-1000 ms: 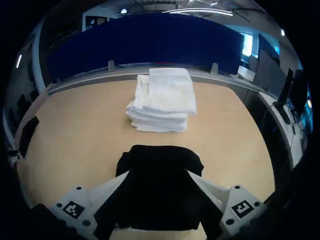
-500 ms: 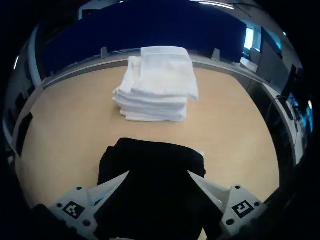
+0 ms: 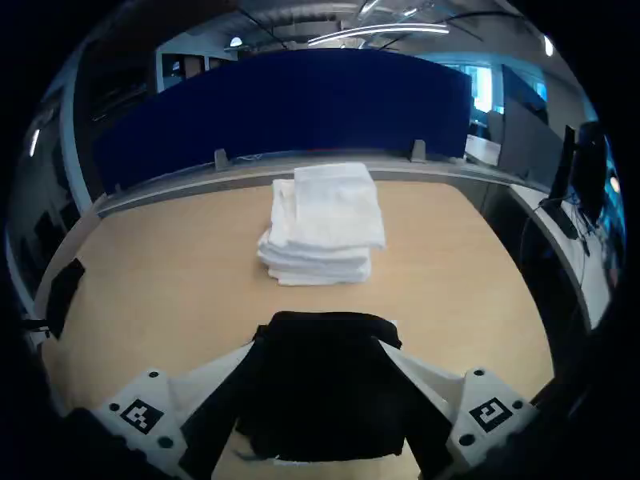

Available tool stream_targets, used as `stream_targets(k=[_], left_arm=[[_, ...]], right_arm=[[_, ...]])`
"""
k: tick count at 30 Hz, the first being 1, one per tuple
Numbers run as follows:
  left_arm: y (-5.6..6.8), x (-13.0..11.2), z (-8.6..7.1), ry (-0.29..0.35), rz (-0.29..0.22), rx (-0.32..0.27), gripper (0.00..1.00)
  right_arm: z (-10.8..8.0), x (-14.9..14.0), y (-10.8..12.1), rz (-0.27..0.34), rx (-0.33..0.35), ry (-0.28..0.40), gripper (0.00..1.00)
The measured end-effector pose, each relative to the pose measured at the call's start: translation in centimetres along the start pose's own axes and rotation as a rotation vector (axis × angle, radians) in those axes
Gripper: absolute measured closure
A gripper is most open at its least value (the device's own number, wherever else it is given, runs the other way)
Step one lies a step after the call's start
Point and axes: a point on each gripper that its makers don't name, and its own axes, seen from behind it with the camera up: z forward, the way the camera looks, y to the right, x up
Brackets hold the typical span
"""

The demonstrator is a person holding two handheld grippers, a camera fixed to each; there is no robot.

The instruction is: Fold towel

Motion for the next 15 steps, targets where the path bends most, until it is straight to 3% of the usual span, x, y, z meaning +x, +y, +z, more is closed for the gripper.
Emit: stream_targets(k=[8,15], left_arm=[[0.2,0.2,-0.2,0.015,0.003,-0.01,0.06],[0.3,0.9,-0.3,0.043,0.0,-0.02,0.06]], right_arm=[[-2.6,2.8,-0.3,-0.003,-0.031,0.126,0.0],[-5.0,5.0,-1.7,0.029,-0.042,0.252,0.0]])
